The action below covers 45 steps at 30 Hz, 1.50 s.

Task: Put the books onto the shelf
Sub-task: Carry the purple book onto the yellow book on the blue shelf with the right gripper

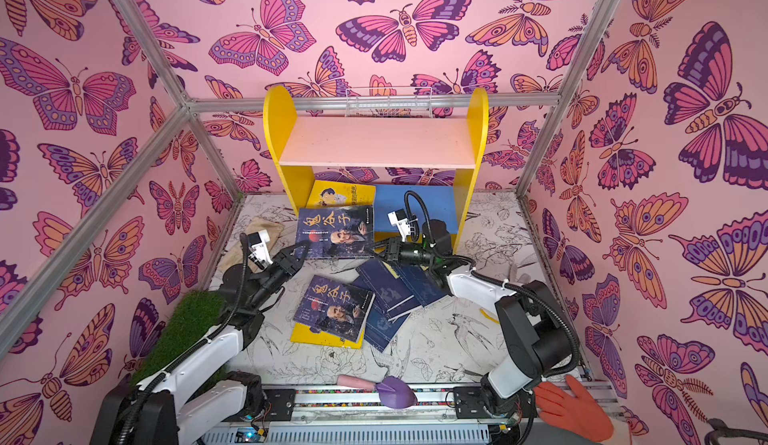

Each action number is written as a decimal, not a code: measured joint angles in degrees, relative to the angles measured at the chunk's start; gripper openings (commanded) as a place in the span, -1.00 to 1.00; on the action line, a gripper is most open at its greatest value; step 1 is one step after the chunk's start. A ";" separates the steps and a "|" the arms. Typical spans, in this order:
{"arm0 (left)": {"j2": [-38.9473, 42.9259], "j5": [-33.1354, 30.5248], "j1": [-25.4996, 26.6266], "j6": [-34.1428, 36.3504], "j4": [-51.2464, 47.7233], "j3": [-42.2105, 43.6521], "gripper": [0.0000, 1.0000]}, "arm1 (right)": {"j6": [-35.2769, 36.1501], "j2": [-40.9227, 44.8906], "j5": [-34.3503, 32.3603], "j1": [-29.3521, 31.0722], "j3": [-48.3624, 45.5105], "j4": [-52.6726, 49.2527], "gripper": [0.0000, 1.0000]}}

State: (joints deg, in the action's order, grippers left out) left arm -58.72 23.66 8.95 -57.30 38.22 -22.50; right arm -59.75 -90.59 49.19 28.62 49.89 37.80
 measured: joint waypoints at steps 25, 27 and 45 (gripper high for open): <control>-1.53 -16.00 -1.88 4.35 -43.17 -2.84 0.36 | 6.45 -14.34 -13.55 -2.34 24.15 -13.88 -1.00; -1.57 -16.00 -1.88 4.52 -43.17 -2.84 0.36 | 6.80 -15.91 -15.04 -2.34 25.62 -15.15 -1.00; -3.13 -15.54 -1.88 4.79 -43.17 -2.86 0.38 | 5.46 -22.49 -19.74 -1.92 33.31 -15.96 -1.00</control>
State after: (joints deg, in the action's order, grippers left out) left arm -61.84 8.12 7.07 -52.51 -4.95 -25.36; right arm -54.28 -113.08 29.45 26.70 83.20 21.85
